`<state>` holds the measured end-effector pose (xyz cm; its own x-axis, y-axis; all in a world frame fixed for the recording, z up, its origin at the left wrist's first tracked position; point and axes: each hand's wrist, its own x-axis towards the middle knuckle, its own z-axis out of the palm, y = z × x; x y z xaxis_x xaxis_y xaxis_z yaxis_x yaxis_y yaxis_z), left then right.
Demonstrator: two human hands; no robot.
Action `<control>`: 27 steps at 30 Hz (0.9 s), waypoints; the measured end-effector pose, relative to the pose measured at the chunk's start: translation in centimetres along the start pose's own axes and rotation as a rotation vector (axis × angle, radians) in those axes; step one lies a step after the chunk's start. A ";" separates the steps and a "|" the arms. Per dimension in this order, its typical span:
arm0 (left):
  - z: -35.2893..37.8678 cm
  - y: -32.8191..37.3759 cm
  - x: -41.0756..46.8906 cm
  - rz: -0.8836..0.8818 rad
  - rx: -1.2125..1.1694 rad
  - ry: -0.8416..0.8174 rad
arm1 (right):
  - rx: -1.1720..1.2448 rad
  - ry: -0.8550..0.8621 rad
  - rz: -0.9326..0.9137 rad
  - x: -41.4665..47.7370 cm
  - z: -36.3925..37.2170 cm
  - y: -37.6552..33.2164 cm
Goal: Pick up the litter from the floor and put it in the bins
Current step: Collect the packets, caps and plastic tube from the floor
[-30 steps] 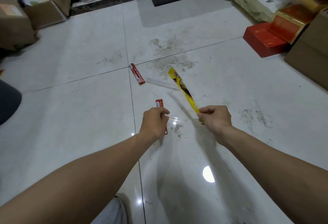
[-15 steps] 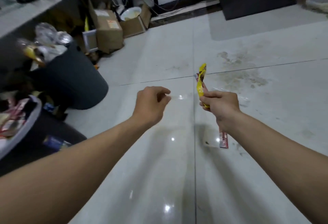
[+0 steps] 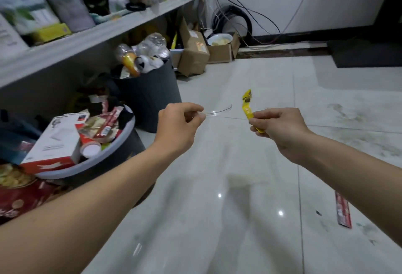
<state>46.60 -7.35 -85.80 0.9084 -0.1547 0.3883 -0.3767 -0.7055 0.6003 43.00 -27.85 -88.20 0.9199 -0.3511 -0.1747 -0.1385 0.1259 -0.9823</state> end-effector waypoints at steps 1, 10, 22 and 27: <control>-1.1 -0.5 0.2 0.019 0.006 0.010 | -0.019 -0.008 -0.016 -0.3 1.0 -0.6; -10.3 -5.7 0.8 -0.024 0.023 0.166 | -0.120 -0.121 -0.113 -2.0 11.8 -5.6; -20.5 -16.6 -2.6 -0.303 0.200 0.400 | -0.220 -0.370 -0.151 -3.8 27.8 -3.9; -20.9 -19.1 -2.9 -0.365 0.217 0.404 | -0.306 -0.392 -0.153 -4.0 31.2 -3.3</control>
<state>47.37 21.01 -83.82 0.8153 0.3706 0.4450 0.0316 -0.7958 0.6048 51.19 2.14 -82.20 0.9982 0.0372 -0.0464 -0.0382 -0.1972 -0.9796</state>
